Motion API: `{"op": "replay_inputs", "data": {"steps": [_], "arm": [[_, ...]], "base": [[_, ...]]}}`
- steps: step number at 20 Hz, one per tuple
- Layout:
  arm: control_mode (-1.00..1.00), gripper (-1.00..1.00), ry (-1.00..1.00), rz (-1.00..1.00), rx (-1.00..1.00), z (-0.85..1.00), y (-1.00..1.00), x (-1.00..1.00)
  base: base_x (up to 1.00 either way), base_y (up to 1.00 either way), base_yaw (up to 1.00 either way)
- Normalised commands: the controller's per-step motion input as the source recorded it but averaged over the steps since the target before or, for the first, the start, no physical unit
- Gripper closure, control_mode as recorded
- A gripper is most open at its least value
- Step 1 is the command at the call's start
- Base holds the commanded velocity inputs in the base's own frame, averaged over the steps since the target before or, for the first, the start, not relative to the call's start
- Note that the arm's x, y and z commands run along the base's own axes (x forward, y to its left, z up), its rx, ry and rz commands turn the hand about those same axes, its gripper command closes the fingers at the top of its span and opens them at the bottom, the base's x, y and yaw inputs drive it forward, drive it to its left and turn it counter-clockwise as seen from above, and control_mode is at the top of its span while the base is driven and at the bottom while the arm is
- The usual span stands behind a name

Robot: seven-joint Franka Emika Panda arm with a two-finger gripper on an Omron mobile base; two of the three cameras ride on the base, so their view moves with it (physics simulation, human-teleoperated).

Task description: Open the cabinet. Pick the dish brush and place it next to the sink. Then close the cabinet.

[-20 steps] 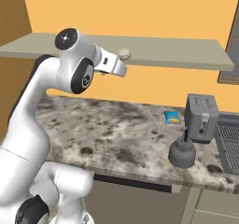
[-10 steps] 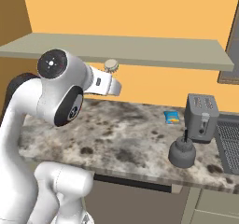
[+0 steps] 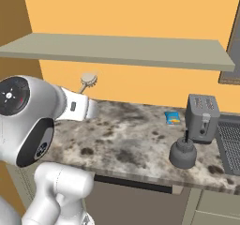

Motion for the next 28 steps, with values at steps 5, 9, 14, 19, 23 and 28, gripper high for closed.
{"op": "replay_inputs", "data": {"steps": [5, 9, 14, 19, 23, 28], "arm": [[-1.0, 1.0, 0.02, 0.01, -0.01, 0.0, 0.2, -0.11], [-1.0, 1.0, 0.0, 0.0, 0.0, 0.0, 0.0, 0.0], [-1.0, 1.0, 0.0, 0.0, 0.0, 0.0, 0.0, 0.0], [-1.0, 1.0, 0.0, 0.0, 0.0, 0.0, 0.0, 0.0], [-1.0, 1.0, 0.0, 0.0, 0.0, 0.0, 0.0, 0.0], [1.0, 1.0, 0.0, 0.0, 0.0, 0.0, 0.0, 0.0]], "base": [[0.0, 0.0, 0.0], [0.0, 0.0, 0.0], [0.0, 0.0, 0.0], [0.0, 0.0, 0.0], [0.0, 0.0, 0.0], [-0.65, -0.06, -0.01]]}}
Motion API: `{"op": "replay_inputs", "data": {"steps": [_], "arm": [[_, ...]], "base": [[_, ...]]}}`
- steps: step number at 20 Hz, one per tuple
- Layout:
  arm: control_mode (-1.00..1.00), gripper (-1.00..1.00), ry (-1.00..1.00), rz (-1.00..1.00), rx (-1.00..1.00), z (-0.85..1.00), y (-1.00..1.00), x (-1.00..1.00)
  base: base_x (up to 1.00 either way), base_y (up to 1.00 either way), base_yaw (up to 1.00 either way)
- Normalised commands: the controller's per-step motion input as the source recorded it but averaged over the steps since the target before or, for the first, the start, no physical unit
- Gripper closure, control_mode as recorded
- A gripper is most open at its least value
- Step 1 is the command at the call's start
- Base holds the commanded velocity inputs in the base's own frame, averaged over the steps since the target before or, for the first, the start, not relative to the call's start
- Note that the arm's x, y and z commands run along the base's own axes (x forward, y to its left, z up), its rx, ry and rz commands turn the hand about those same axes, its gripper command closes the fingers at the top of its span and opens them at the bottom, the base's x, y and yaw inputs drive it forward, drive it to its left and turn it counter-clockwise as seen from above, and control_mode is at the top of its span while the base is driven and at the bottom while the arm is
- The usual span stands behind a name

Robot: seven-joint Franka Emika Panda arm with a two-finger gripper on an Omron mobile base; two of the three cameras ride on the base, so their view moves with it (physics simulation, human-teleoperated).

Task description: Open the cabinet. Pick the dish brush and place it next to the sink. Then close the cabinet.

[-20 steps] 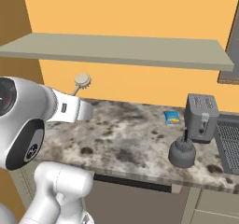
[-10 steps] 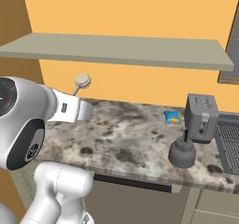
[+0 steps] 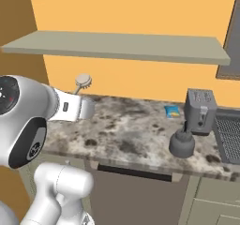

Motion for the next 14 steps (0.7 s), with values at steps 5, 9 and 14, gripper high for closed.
{"op": "replay_inputs", "data": {"steps": [5, 9, 14], "arm": [[1.0, 1.0, 0.0, 0.0, 0.0, 0.0, 0.0, 0.0], [1.0, 1.0, 0.0, 0.0, 0.0, 0.0, 0.0, 0.0], [1.0, 1.0, 0.0, 0.0, 0.0, 0.0, 0.0, 0.0]], "base": [[-0.75, -0.23, -0.06], [-0.13, -0.47, -0.18], [0.21, -0.97, -0.15]]}}
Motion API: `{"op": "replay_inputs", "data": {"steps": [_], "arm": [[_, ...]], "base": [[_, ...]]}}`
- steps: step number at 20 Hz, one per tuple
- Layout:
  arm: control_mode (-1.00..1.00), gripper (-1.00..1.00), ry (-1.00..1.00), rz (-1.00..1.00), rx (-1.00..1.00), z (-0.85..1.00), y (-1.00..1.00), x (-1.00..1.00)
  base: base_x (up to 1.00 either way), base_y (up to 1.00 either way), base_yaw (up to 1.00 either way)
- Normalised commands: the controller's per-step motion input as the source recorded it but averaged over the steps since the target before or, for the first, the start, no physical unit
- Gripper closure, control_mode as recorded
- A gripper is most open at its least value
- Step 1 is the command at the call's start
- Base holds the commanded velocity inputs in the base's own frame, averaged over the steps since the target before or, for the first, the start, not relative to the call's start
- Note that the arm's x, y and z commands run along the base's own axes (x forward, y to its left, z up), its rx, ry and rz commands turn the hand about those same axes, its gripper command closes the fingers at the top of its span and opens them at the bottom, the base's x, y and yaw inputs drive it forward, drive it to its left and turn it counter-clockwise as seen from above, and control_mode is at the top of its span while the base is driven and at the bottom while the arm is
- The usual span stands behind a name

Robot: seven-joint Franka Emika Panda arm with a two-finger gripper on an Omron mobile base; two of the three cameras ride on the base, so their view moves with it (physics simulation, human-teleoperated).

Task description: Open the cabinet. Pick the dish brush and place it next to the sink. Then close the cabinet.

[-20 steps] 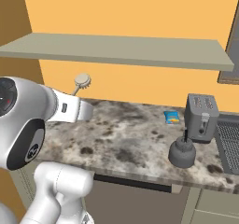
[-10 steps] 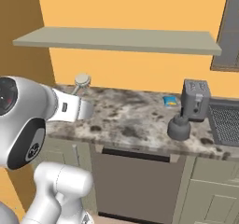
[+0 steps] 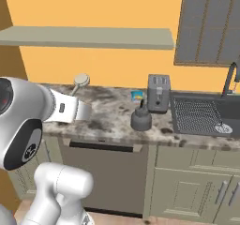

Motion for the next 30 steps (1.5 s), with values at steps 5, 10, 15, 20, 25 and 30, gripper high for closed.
{"op": "replay_inputs", "data": {"steps": [5, 10, 15, 20, 25, 30], "arm": [[1.0, 1.0, 0.0, 0.0, 0.0, 0.0, 0.0, 0.0], [1.0, 1.0, 0.0, 0.0, 0.0, 0.0, 0.0, 0.0], [1.0, 1.0, 0.0, 0.0, 0.0, 0.0, 0.0, 0.0], [1.0, 1.0, 0.0, 0.0, 0.0, 0.0, 0.0, 0.0], [1.0, 1.0, 0.0, 0.0, 0.0, 0.0, 0.0, 0.0], [1.0, 1.0, 0.0, 0.0, 0.0, 0.0, 0.0, 0.0]], "base": [[0.32, -1.0, -0.1], [0.9, -1.0, -0.01], [0.91, -1.0, 0.01], [0.11, -1.0, -0.01], [0.0, -0.67, 0.0], [0.0, -0.14, -0.03]]}}
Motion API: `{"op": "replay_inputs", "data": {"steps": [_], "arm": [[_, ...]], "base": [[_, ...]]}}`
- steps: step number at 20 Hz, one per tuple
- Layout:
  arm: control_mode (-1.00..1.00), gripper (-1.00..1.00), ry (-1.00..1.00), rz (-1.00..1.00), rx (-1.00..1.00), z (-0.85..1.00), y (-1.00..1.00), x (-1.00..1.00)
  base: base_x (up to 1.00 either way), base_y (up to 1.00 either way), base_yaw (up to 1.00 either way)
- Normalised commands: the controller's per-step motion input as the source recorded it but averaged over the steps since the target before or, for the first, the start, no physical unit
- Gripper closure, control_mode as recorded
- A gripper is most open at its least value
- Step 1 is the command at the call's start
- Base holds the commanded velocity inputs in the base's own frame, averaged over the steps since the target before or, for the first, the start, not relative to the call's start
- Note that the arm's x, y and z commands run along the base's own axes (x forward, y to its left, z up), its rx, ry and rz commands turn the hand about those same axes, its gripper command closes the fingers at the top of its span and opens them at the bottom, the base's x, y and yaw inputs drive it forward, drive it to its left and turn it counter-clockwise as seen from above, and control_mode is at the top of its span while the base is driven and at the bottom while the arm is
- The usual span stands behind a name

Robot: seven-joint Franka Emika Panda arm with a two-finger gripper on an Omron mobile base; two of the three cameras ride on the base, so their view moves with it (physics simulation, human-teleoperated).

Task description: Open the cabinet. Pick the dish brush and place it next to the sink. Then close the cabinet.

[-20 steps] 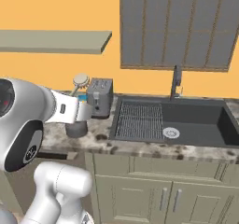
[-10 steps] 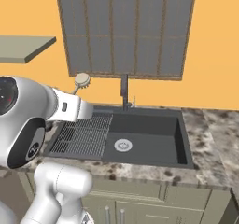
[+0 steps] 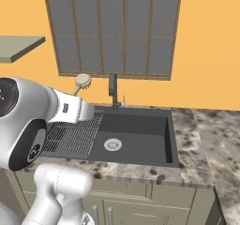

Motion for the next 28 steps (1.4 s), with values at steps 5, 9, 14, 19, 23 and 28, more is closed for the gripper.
{"op": "replay_inputs", "data": {"steps": [5, 9, 14, 19, 23, 28], "arm": [[1.0, 1.0, 0.0, 0.0, 0.0, 0.0, 0.0, 0.0], [-1.0, 1.0, 0.0, 0.0, 0.0, 0.0, 0.0, 0.0], [-1.0, 1.0, 0.15, 0.0, 0.0, 0.0, -0.03, 0.09], [-1.0, 1.0, 0.35, 0.0, 0.0, 0.0, -0.38, 0.27], [-1.0, 1.0, 0.12, 0.0, 0.0, -0.12, -0.58, 0.11], [-1.0, 1.0, 0.06, -0.06, 0.0, -0.38, -0.6, 0.19]], "base": [[0.0, 0.0, 0.0], [0.0, 0.0, 0.0], [0.0, 0.0, 0.0], [0.0, 0.0, 0.0], [0.0, 0.0, 0.0], [0.0, 0.0, 0.0]]}}
